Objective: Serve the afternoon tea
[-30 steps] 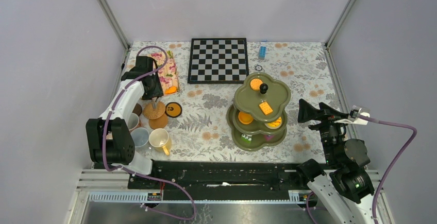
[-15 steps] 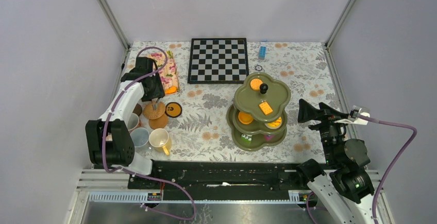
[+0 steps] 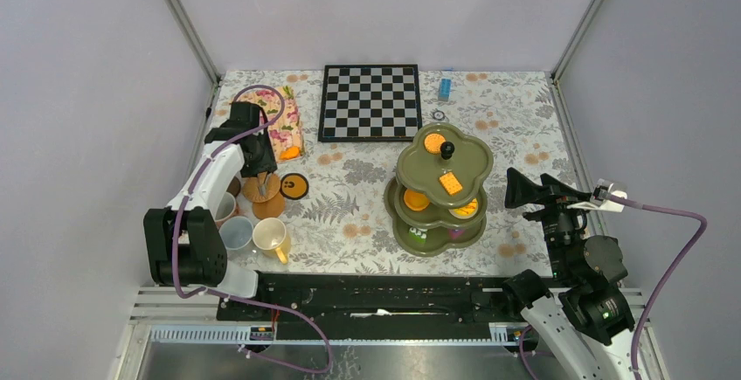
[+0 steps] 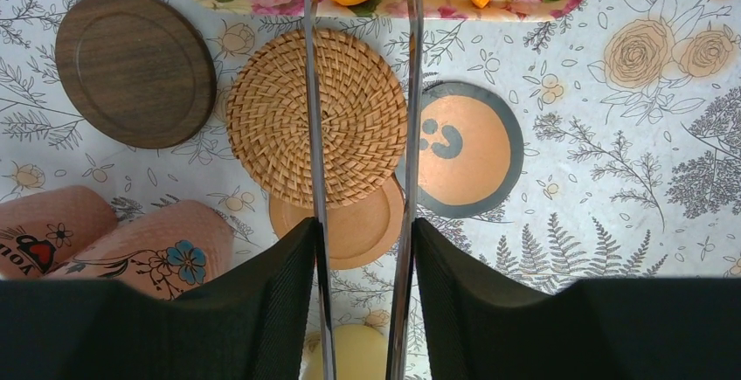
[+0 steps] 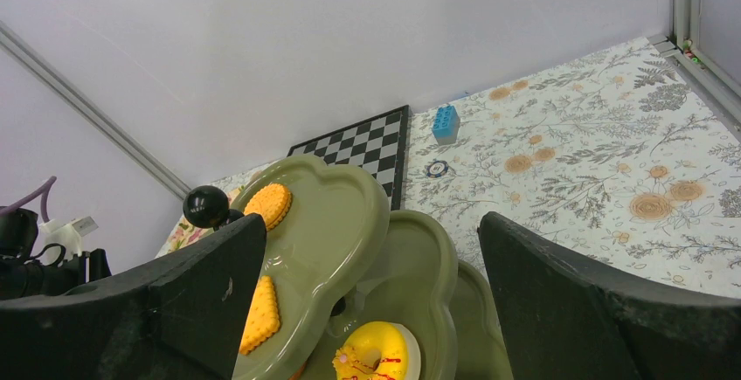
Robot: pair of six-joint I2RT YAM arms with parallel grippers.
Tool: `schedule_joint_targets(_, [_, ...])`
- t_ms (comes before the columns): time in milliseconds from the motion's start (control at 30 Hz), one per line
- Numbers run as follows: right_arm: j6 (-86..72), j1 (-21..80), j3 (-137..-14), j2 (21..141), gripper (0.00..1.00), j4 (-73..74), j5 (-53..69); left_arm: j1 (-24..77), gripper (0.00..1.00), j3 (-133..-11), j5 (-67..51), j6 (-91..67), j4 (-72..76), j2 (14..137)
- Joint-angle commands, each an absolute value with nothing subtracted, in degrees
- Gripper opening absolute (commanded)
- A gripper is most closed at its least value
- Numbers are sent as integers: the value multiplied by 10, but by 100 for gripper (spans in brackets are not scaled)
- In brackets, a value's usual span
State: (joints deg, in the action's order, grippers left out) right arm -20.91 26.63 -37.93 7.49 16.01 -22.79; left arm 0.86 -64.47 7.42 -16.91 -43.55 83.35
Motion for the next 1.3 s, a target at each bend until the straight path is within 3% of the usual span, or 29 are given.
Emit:
schedule_joint_targets(0, [-218, 269, -377, 71, 98, 145, -217, 11, 44, -656, 81, -163, -417, 835])
schedule_joint_targets(367, [-219, 269, -378, 72, 98, 146, -216, 12, 25, -675, 81, -169, -402, 834])
schedule_joint_targets(1033, [-216, 269, -381, 78, 98, 145, -220, 17, 18, -784, 48, -155, -420, 763])
schedule_joint_targets(1133, [-214, 269, -383, 79, 98, 146, -223, 55, 18, -816, 8, -137, -410, 731])
schedule_joint_targets(1267, [-212, 269, -384, 78, 98, 146, -227, 186, 19, -853, 3, -106, -379, 691])
